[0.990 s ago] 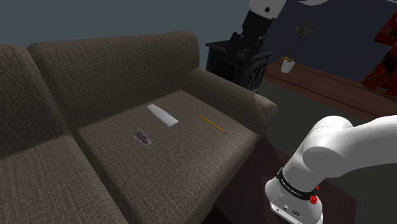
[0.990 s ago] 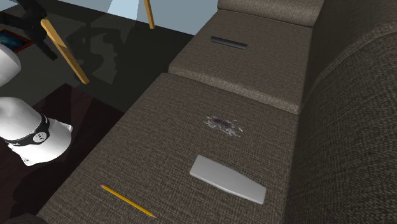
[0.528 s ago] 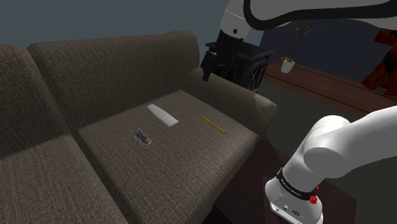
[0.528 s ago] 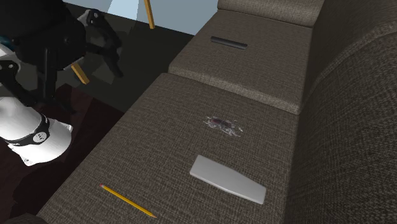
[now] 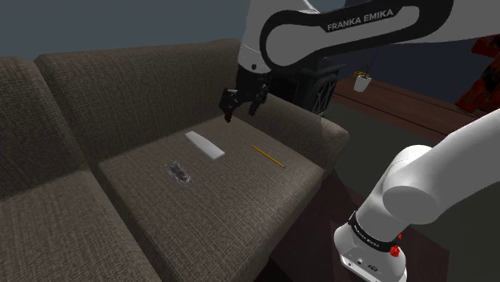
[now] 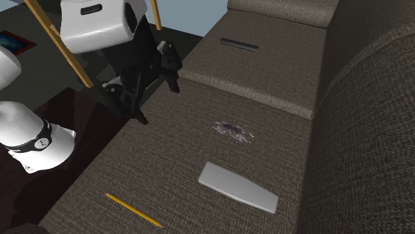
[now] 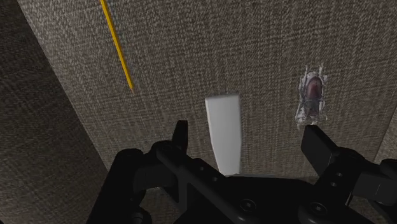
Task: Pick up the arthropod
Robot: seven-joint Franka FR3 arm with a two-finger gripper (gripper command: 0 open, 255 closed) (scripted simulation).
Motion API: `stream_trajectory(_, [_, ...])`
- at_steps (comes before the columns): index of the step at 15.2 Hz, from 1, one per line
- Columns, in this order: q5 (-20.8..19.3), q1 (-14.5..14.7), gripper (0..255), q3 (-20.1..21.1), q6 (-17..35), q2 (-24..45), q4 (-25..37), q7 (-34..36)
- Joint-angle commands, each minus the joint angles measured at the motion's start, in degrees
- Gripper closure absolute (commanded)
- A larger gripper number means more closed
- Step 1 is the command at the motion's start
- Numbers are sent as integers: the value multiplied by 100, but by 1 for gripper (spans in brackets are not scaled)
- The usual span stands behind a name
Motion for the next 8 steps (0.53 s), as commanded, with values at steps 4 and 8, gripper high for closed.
stream_trajectory(4, [-364,-24,0,425,620,1029,329,520])
stream_trajectory(8, [-867,-1,0,694,966,1909,735,1052])
